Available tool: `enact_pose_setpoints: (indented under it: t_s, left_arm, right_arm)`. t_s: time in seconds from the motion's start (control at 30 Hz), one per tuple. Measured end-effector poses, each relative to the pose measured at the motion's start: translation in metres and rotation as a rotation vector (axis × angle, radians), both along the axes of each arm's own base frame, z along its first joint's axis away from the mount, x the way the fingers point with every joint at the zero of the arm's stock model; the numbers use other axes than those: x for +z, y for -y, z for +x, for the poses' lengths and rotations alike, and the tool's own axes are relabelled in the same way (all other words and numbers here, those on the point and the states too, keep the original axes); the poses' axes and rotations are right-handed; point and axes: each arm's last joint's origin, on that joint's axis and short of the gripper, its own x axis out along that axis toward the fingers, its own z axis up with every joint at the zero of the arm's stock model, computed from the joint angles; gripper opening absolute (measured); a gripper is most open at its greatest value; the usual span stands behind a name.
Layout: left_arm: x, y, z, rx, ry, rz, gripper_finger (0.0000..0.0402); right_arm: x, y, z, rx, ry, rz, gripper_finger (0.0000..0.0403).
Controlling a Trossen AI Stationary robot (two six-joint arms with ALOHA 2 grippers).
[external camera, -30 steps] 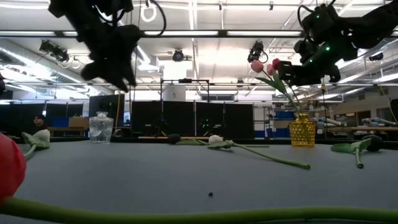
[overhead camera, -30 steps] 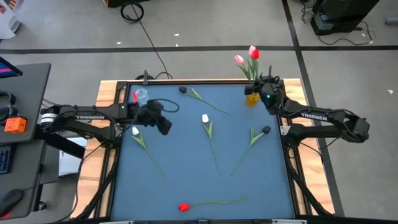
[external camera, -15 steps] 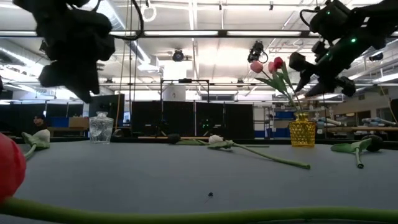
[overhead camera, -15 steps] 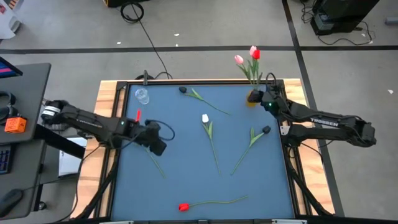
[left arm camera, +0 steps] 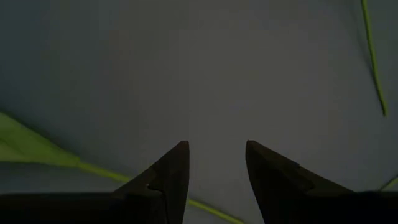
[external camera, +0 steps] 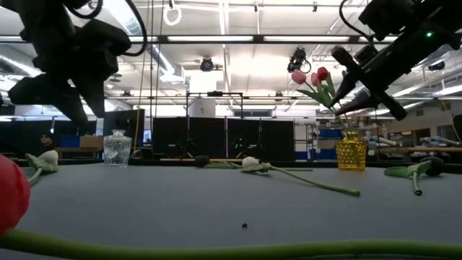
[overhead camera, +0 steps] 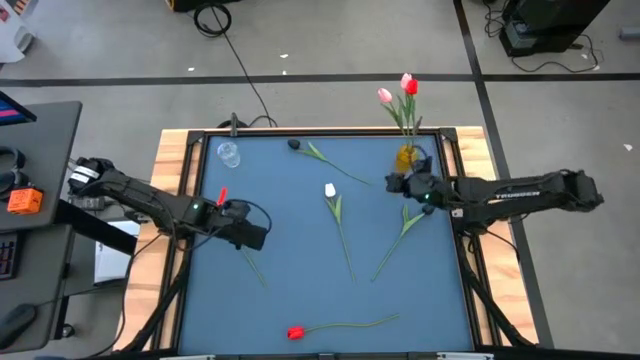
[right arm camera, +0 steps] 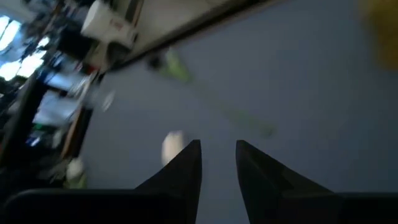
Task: Sort flowers into vase by color
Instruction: Put the red flower into the yellow vase
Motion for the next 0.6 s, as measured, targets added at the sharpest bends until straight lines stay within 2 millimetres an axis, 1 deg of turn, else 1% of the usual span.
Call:
enact_pose_setpoints:
  t_s: [0.07, 0.2, 0.3, 0.37, 0.43, 0.5, 0.6]
  left_arm:
    - [0.001, -0.003, 0.002, -0.014, 0.009, -0.008, 0.0163]
    - [0.005, -0.004, 0.010, -0.079, 0.086, -0.001, 0.0163]
    - [0.011, -0.001, 0.017, -0.192, 0.184, 0.033, 0.0163]
    - [0.017, 0.005, 0.023, -0.323, 0.277, 0.071, 0.0163]
    - [0.021, 0.011, 0.025, -0.421, 0.334, 0.110, 0.0163]
    - [0.022, 0.015, 0.025, -0.480, 0.356, 0.139, 0.0163]
    - [0.022, 0.019, 0.024, -0.546, 0.358, 0.186, 0.0163]
  right_arm:
    - [-0.004, -0.009, 0.009, 0.046, 0.020, 0.033, 0.0107]
    - [-0.016, -0.027, 0.026, 0.117, 0.049, 0.096, 0.0107]
    - [-0.022, -0.041, 0.040, 0.188, 0.025, 0.143, 0.0106]
    - [-0.017, -0.052, 0.055, 0.310, -0.018, 0.117, 0.0106]
    - [-0.011, -0.065, 0.073, 0.451, -0.056, 0.073, 0.0106]
    - [-0.005, -0.080, 0.092, 0.595, -0.097, 0.012, 0.0106]
    - [0.004, -0.108, 0.120, 0.824, -0.169, -0.145, 0.0106]
